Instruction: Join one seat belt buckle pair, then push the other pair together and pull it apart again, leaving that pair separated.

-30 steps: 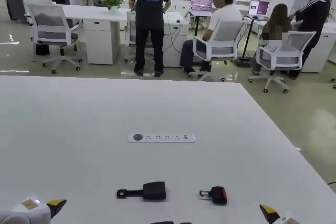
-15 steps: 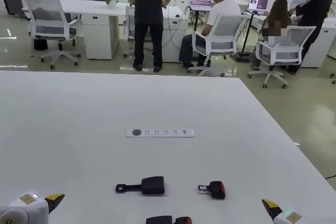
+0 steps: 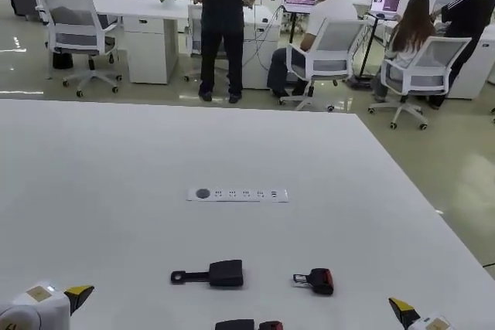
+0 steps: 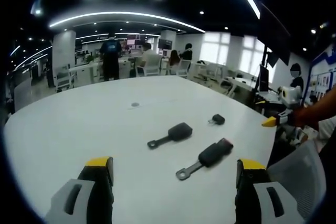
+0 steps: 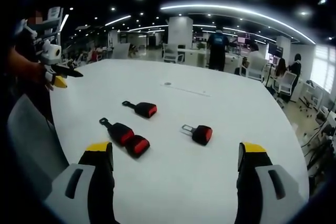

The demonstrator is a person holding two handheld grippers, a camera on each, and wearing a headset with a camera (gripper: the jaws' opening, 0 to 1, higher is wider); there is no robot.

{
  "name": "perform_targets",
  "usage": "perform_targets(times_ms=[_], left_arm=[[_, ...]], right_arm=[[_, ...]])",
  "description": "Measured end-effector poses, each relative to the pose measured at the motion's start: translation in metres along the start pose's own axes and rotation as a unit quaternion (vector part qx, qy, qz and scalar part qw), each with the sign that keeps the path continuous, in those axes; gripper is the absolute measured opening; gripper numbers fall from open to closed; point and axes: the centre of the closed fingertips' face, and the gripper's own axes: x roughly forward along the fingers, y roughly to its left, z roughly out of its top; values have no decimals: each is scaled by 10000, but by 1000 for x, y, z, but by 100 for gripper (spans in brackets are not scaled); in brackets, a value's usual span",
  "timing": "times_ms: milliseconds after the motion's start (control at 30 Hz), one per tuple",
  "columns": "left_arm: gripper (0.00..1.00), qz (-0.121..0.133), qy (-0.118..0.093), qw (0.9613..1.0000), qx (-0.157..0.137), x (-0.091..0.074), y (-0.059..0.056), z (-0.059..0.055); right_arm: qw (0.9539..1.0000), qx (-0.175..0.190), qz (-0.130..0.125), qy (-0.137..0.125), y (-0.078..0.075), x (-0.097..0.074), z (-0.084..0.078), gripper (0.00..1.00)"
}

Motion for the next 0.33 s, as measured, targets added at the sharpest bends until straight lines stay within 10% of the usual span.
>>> perform_targets(times_ms=[333], left_arm=[[100, 68, 16, 10000, -66, -2, -5, 0]], right_arm=[[10000, 28, 7, -51, -2, -2, 3, 100]])
